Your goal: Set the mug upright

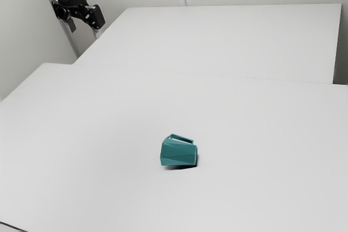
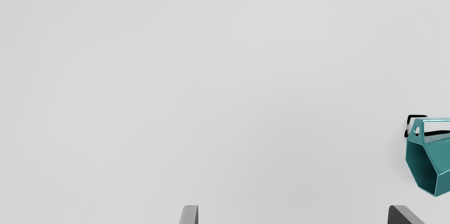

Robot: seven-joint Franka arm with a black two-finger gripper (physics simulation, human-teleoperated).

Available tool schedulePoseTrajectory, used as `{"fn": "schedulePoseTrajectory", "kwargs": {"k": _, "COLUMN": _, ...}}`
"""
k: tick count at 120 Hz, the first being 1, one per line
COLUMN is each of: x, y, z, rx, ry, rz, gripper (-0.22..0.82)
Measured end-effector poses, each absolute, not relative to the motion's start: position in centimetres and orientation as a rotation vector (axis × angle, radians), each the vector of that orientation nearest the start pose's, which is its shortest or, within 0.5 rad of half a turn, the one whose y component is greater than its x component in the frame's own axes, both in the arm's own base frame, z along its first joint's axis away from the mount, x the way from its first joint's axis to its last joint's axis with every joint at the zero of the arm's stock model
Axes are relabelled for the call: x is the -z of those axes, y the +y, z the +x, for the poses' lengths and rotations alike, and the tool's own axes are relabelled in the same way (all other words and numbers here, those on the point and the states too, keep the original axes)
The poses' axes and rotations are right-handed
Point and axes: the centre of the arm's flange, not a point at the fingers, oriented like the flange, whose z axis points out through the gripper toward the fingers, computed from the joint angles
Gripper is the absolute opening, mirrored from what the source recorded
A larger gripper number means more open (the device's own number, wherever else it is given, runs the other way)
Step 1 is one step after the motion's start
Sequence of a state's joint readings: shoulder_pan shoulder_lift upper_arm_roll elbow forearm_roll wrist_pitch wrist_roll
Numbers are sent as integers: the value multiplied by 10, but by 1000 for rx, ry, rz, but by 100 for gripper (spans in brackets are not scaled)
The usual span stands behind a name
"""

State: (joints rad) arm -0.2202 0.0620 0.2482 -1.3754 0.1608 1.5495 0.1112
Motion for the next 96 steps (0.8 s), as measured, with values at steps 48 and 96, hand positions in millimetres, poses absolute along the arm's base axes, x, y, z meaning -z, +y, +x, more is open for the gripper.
{"fn": "schedulePoseTrajectory", "kwargs": {"k": 48, "x": -674, "y": 33, "z": 571, "rx": 157, "ry": 118, "rz": -2944, "gripper": 59}}
{"fn": "schedulePoseTrajectory", "kwargs": {"k": 96, "x": -610, "y": 36, "z": 546, "rx": 148, "ry": 153, "rz": -3020, "gripper": 59}}
